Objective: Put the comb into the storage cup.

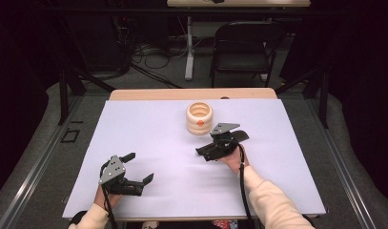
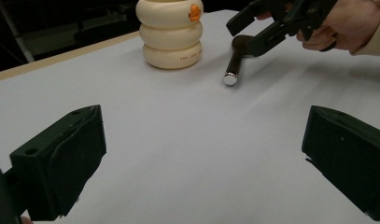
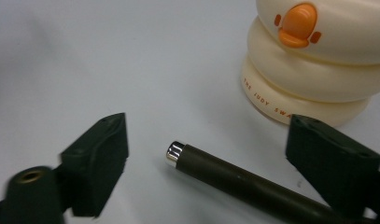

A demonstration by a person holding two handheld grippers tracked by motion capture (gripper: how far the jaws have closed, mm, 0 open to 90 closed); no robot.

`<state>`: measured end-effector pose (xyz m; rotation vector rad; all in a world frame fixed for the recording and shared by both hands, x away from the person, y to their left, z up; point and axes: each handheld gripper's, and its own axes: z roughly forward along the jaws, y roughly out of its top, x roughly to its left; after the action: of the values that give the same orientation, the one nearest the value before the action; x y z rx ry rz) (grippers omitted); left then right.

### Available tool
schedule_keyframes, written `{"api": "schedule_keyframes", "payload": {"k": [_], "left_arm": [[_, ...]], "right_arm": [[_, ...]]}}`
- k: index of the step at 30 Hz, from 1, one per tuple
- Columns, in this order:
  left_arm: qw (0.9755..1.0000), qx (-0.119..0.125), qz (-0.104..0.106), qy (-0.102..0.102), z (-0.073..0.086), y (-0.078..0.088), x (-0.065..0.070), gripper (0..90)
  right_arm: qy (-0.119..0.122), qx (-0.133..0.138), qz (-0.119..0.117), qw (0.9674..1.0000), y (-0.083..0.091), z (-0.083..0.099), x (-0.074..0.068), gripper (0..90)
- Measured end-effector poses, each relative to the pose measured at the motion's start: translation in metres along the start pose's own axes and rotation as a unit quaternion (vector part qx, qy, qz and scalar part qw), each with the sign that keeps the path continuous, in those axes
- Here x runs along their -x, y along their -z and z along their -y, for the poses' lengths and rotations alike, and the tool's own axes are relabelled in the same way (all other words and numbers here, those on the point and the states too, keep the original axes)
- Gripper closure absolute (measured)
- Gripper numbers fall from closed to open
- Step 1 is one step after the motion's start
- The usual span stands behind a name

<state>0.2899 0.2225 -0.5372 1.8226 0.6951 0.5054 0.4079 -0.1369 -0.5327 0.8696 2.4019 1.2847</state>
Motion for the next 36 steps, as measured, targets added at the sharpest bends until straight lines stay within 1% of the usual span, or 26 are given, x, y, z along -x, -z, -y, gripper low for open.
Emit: {"api": "schedule_keyframes", "payload": {"k": [1,2,3,4,5,7,8,9,10,11,12,13,14,17,18,21,25,30,33,34,36], "left_arm": [[1.0000,0.002,0.000,0.001,0.000,0.000,0.000,0.0],[1.0000,0.002,0.000,0.001,0.000,0.000,0.000,0.0],[1.0000,0.002,0.000,0.002,0.000,0.000,0.000,0.0],[1.0000,0.002,0.000,0.002,0.000,0.000,0.000,0.0],[1.0000,0.002,0.001,0.002,0.000,0.000,0.000,0.0],[1.0000,0.001,0.001,0.002,0.000,0.000,0.000,0.0],[1.0000,0.001,0.001,0.002,0.000,0.000,0.000,0.0],[1.0000,0.001,0.000,0.002,0.000,0.000,0.000,0.0],[1.0000,0.002,0.001,0.003,0.000,0.000,0.000,0.0],[1.0000,0.002,0.000,0.002,0.000,0.000,0.000,0.0],[1.0000,0.002,0.001,0.003,0.000,0.000,0.000,0.0],[1.0000,0.001,0.000,0.003,0.000,-0.001,-0.001,0.0],[1.0000,0.000,0.002,0.003,0.000,-0.001,-0.001,0.0],[1.0000,-0.001,0.002,0.002,0.000,-0.001,-0.001,0.0],[1.0000,-0.001,0.002,0.002,0.000,-0.001,-0.001,0.0],[1.0000,-0.001,0.003,0.001,0.000,-0.001,0.000,0.0],[1.0000,-0.003,0.002,0.002,0.000,-0.001,-0.001,0.0],[1.0000,-0.004,0.002,0.001,0.000,-0.001,-0.001,0.0],[1.0000,-0.004,0.001,0.001,0.000,-0.001,-0.001,0.0],[1.0000,-0.005,0.002,0.001,0.000,-0.001,-0.001,0.0],[1.0000,-0.006,0.001,0.000,0.000,-0.001,-0.001,0.0]], "right_arm": [[0.001,-0.004,0.007,1.0000,-0.002,0.000,0.000,19.6],[0.001,-0.004,0.007,1.0000,-0.002,0.000,0.000,19.6],[0.004,-0.008,0.012,0.9999,-0.004,-0.001,0.000,31.9],[0.004,-0.008,0.012,0.9999,-0.004,-0.001,0.000,31.9],[0.005,-0.009,0.019,0.9998,-0.005,-0.001,0.000,37.2],[0.007,-0.010,0.024,0.9996,-0.006,-0.001,0.000,47.7],[0.006,-0.018,0.021,0.9996,-0.009,-0.001,0.001,56.9],[0.006,-0.018,0.021,0.9996,-0.009,-0.001,0.001,56.9],[0.005,-0.020,0.022,0.9995,-0.010,-0.001,0.002,62.4],[0.005,-0.021,0.020,0.9996,-0.012,-0.001,0.004,69.9],[0.007,-0.022,0.020,0.9995,-0.013,-0.002,0.005,73.6],[0.007,-0.022,0.020,0.9995,-0.013,-0.002,0.005,73.6],[0.007,-0.024,0.020,0.9995,-0.015,-0.002,0.005,78.6],[0.011,-0.029,0.022,0.9993,-0.017,-0.004,0.004,85.0],[0.011,-0.029,0.022,0.9993,-0.017,-0.004,0.004,85.0],[0.016,-0.037,0.028,0.9988,-0.021,-0.004,0.004,90.0],[0.016,-0.047,0.027,0.9984,-0.025,-0.004,0.005,90.0],[0.023,-0.059,0.027,0.9976,-0.029,-0.003,0.004,90.0],[0.022,-0.066,0.025,0.9973,-0.031,-0.002,0.003,90.0],[0.027,-0.071,0.025,0.9968,-0.032,-0.002,0.003,90.0],[0.025,-0.074,0.020,0.9967,-0.032,-0.001,0.003,90.0]]}}
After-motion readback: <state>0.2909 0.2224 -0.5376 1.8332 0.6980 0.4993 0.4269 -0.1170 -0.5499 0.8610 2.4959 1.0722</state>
